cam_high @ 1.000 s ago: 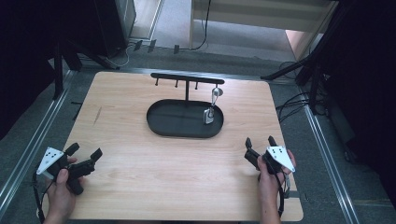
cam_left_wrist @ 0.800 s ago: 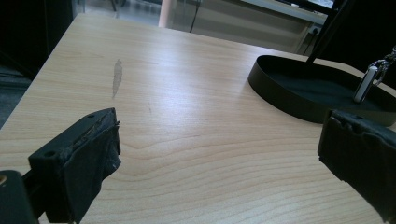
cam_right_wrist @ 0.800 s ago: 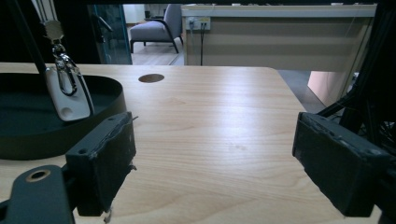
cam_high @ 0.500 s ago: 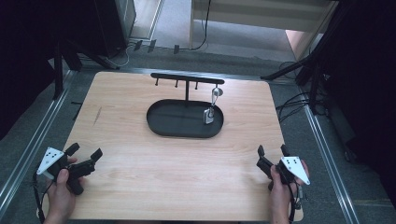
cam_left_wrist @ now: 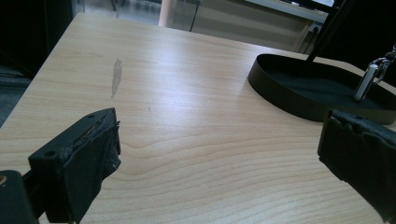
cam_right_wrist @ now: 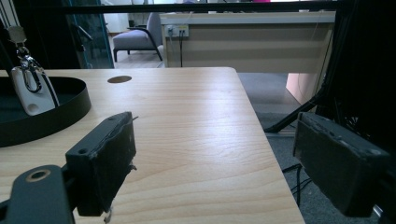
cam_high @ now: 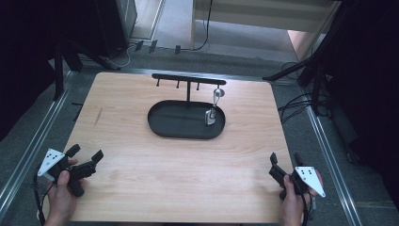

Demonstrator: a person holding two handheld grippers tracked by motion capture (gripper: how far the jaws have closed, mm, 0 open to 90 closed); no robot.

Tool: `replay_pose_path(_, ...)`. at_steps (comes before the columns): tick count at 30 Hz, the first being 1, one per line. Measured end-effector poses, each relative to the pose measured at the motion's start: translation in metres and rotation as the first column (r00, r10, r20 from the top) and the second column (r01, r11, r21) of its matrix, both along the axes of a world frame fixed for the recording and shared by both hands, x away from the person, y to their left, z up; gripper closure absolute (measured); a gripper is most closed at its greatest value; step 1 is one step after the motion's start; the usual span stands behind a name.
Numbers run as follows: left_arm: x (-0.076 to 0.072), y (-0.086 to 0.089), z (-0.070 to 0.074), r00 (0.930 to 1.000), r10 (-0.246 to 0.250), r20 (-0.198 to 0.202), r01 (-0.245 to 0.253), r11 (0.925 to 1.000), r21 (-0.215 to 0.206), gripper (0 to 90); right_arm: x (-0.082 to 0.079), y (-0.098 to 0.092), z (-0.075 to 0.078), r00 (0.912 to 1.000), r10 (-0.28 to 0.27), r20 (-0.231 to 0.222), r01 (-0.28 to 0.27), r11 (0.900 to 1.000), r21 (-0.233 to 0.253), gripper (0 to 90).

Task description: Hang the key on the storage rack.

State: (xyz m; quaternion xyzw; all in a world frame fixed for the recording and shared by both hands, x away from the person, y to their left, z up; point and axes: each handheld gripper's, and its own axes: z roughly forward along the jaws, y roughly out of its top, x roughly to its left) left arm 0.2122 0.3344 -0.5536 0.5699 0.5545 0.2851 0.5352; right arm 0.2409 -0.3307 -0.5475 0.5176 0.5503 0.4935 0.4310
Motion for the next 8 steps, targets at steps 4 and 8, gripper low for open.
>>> replay_pose_path(4,-0.0001,0.0001,0.0,1.0,-0.001,-0.001,0.001,1.0,0.002,0.0,-0.0053,-0.0008,-0.0006,0.9996,0.016,0.022,-0.015,0.999,-0.036,13.5)
replay_pose_path(8,0.0006,-0.0002,0.0,1.0,-0.002,-0.002,0.002,1.0,-0.001,0.0,-0.0073,-0.0012,-0.0009,0.9973,0.069,0.027,-0.069,0.998,-0.008,13.7)
